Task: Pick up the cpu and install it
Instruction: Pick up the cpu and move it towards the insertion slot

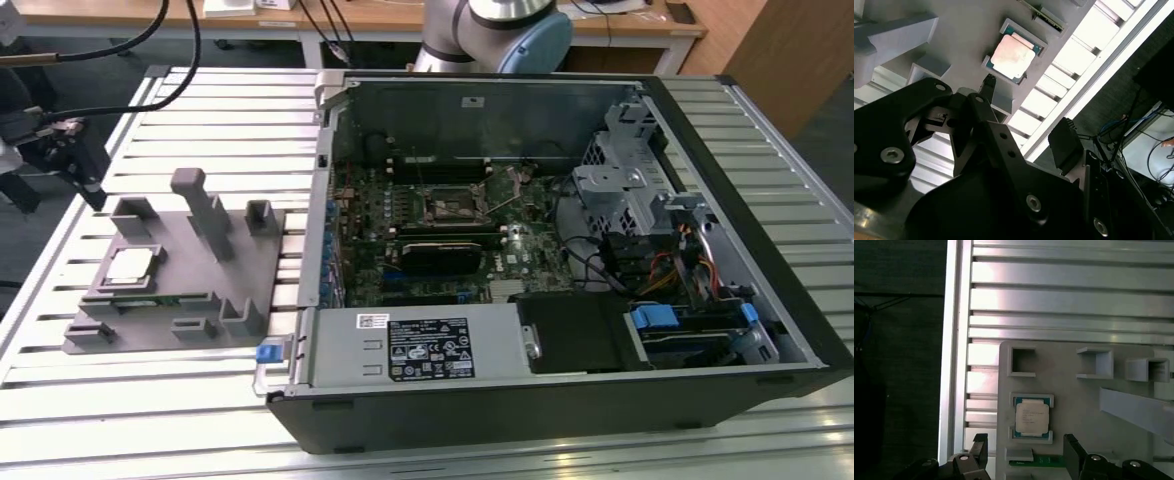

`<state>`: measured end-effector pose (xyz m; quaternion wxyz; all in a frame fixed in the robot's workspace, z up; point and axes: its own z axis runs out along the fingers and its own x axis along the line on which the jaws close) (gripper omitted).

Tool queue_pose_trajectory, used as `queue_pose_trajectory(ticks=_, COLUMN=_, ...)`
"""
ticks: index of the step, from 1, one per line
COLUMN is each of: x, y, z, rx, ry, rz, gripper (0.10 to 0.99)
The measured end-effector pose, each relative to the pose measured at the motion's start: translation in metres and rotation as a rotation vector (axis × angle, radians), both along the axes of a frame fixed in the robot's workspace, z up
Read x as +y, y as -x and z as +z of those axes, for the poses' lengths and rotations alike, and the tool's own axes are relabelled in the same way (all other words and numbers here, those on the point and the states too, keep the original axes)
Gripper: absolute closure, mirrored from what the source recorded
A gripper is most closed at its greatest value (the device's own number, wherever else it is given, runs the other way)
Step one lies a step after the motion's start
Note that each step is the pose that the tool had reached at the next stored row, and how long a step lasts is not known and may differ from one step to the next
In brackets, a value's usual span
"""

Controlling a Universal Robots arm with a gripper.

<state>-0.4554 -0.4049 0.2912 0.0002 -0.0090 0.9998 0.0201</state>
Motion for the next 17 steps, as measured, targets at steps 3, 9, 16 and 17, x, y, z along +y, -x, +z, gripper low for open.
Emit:
queue_pose_trajectory(ticks=3, x=0.0, y=0.0, z=-0.0039, rx=0.0, ry=0.0, rz=0.0, gripper=0.38)
queue_pose_trajectory(ticks=9, x=0.0, y=0.0, z=-0.0136, rx=0.0001, ry=0.0, rz=0.007, gripper=0.38)
queue_pose_trajectory(ticks=16, x=0.0, y=0.0, z=-0.0208, rx=-0.0001, ry=0.0, rz=0.014, gripper=0.38)
queue_pose_trajectory(ticks=17, x=0.0, y=0.0, z=-0.0216, rx=-0.0001, ry=0.0, rz=0.014, gripper=0.38)
